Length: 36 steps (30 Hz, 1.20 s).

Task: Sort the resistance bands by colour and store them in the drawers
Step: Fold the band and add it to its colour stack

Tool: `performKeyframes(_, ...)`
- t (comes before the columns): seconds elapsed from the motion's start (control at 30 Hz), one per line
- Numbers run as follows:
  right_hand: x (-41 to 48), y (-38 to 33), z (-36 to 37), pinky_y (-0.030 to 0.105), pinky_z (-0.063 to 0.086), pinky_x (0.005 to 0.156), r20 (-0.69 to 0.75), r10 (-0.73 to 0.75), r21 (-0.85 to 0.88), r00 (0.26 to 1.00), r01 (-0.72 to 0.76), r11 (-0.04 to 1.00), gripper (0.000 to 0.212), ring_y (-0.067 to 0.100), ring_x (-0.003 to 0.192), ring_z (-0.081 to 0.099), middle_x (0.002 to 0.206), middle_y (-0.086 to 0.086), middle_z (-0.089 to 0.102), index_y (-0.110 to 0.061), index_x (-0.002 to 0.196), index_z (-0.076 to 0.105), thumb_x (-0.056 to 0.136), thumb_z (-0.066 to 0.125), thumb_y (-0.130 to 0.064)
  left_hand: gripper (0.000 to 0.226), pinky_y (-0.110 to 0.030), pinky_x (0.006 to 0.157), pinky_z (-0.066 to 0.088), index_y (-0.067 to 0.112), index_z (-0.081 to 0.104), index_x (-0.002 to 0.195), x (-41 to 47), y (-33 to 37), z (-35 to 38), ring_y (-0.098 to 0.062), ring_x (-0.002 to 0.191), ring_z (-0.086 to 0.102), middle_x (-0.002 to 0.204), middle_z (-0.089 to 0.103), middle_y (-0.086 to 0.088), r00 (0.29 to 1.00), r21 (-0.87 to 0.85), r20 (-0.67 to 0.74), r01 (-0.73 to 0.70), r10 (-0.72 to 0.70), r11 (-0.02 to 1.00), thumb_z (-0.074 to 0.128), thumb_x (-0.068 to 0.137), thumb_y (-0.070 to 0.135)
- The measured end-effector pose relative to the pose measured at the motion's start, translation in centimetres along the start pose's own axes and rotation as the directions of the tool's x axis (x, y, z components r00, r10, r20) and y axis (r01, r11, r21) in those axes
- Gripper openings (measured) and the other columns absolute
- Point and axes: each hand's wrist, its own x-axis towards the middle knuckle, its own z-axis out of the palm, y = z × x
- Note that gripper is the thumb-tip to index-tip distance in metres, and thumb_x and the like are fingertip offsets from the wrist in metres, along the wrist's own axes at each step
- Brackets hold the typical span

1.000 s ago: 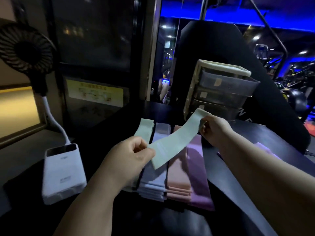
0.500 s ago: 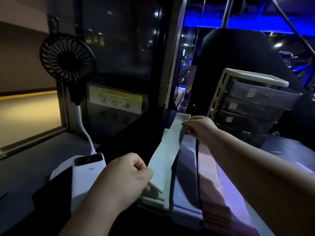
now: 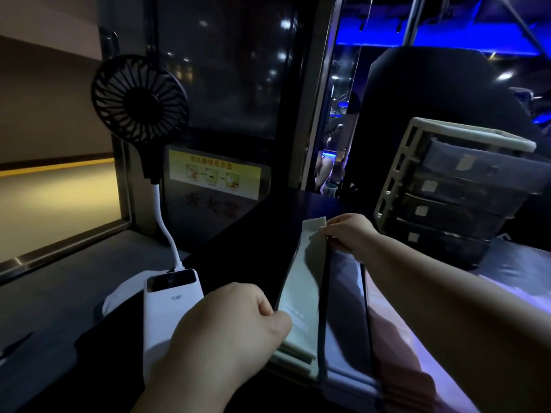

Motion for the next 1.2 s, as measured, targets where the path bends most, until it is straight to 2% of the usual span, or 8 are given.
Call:
performKeyframes(0.07,-0.1,0.0,-0.1,0.020,0.041,0.043,-0.015,-0.013,-0.095,1.000,0.012,0.995,0.020,0.016,0.045,0.049,0.049,0.006,0.057,-0.013,0.062,0.068,0.077,0.077,-0.006,0.019,-0.025,0.062,0.047,0.025,0.060,0.071,0.0,0.1,0.0,-0.009,0.065,0.059,0.063,0.060,0.009,1.000,0.070,-0.013,-0.007,0.008,0.998,0.057,0.078,0.042)
performKeyframes(0.13,-0.1,0.1,-0.2,0.017,0.033,0.035,-0.025,-0.015,-0.172,1.000,0.011,0.985,0.019,0.011,0.037,0.044,0.042,0.000,0.053,-0.015,0.062,0.068,0.077,0.079,-0.012,0.018,-0.027,0.067,0.050,0.025,0.059,0.072,0.0,0.2,0.0,-0.008,0.070,0.060,0.069,0.062,0.007,1.000,0.114,-0.016,-0.010,0.012,0.993,0.056,0.079,0.041)
performKeyframes(0.23,-0.3,0.0,-0.2,0.020,0.038,0.043,-0.040,-0.054,-0.318,0.998,0.038,0.947,0.017,0.010,0.041,0.048,0.051,0.001,0.058,-0.016,0.066,0.069,0.074,0.083,-0.022,0.018,-0.029,0.072,0.053,0.026,0.057,0.070,-0.1,0.1,-0.1,-0.007,0.072,0.060,0.072,0.062,0.008,1.000,0.133,0.002,-0.008,0.007,0.991,0.058,0.079,0.041)
performKeyframes(0.33,-0.6,0.0,-0.4,0.028,0.050,0.068,-0.063,-0.131,-0.486,0.989,0.084,0.870,0.023,0.020,0.074,0.065,0.077,0.005,0.069,-0.012,0.083,0.075,0.073,0.083,-0.032,0.018,-0.026,0.067,0.049,0.027,0.056,0.072,-0.1,0.1,0.0,-0.006,0.072,0.058,0.075,0.061,0.009,1.000,0.165,0.010,-0.014,0.013,0.986,0.057,0.078,0.044)
performKeyframes(0.4,-0.7,0.1,-0.4,0.032,0.054,0.074,-0.060,-0.141,-0.512,0.988,0.091,0.854,0.029,0.026,0.082,0.068,0.084,0.010,0.072,-0.008,0.085,0.076,0.073,0.083,-0.034,0.018,-0.025,0.065,0.046,0.027,0.056,0.074,-0.1,0.1,0.0,-0.006,0.072,0.057,0.077,0.061,0.009,1.000,0.187,0.015,-0.022,0.020,0.982,0.056,0.079,0.044)
performKeyframes(0.6,-0.9,0.3,-0.3,0.037,0.060,0.074,-0.058,-0.137,-0.570,0.989,0.080,0.818,0.032,0.027,0.074,0.071,0.078,0.010,0.073,-0.009,0.079,0.074,0.073,0.083,-0.039,0.016,-0.029,0.071,0.051,0.027,0.053,0.077,0.0,0.1,0.0,-0.008,0.075,0.058,0.078,0.060,0.008,1.000,0.197,0.025,-0.020,0.016,0.980,0.055,0.081,0.042)
performKeyframes(0.93,-1.7,-0.3,-0.9,0.032,0.058,0.071,-0.060,-0.175,-0.681,0.983,0.087,0.727,0.028,0.021,0.070,0.067,0.071,0.001,0.070,-0.018,0.073,0.069,0.079,0.073,-0.046,0.027,-0.028,0.060,0.041,0.026,0.050,0.077,0.7,1.1,0.8,-0.009,0.071,0.055,0.074,0.057,0.008,0.997,0.184,-0.074,-0.021,0.035,0.983,0.054,0.088,0.050)
performKeyframes(1.2,-3.8,0.4,-4.5,0.027,0.044,0.064,-0.104,-0.228,-0.674,0.968,0.100,0.732,0.035,0.021,0.079,0.061,0.076,-0.001,0.065,-0.023,0.065,0.060,0.080,0.070,-0.053,0.034,-0.028,0.052,0.038,0.024,0.048,0.076,0.8,4.3,2.9,-0.013,0.067,0.056,0.069,0.056,0.004,0.991,0.088,-0.104,-0.073,0.082,0.993,0.055,0.089,0.055)
